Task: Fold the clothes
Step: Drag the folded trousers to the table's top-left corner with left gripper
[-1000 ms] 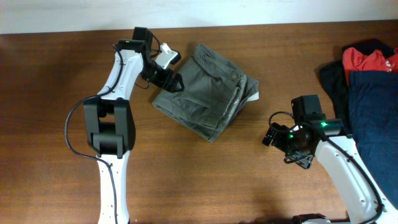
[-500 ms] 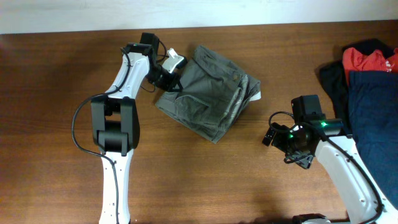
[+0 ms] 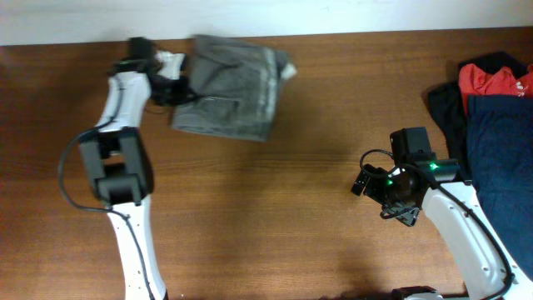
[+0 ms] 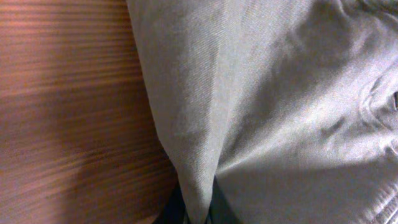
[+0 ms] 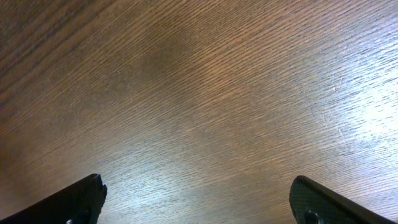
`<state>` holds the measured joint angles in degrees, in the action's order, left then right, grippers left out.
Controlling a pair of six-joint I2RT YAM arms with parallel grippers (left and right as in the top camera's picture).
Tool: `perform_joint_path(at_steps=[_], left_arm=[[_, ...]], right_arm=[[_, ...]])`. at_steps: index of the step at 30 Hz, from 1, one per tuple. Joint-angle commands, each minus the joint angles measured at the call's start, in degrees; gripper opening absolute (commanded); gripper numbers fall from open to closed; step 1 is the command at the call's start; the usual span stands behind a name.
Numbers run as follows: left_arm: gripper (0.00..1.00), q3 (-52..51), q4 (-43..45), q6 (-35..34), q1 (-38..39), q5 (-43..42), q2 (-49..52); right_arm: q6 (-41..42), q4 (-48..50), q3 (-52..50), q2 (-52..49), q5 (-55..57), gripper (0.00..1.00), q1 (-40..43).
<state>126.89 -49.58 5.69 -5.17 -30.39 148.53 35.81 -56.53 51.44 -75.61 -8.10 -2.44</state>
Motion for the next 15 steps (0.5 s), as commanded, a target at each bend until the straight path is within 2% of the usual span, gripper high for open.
perform_joint_path(at_steps=[1,5,9,15], left_arm=[[0.01,-0.07,-0.81,-5.70,-5.79,5.35,2.23],[0.01,-0.07,-2.08,-10.58,-10.78,5.35,2.23],[0.01,-0.07,-2.14,-11.02,-14.58,5.35,2.23],[0.01,0.13,-1.99,-5.18,-18.82,6.36,2.23]], right_arm=[[0.26,0.07,-0.15,-0.02,-0.31,0.99,0.22],[0.26,0.07,-0.15,-0.02,-0.31,0.99,0.22],[0.26,0.07,-0.15,-0.02,-0.31,0.99,0.22],[0.26,0.07,-0.15,-0.02,-0.31,0.99,0.22]])
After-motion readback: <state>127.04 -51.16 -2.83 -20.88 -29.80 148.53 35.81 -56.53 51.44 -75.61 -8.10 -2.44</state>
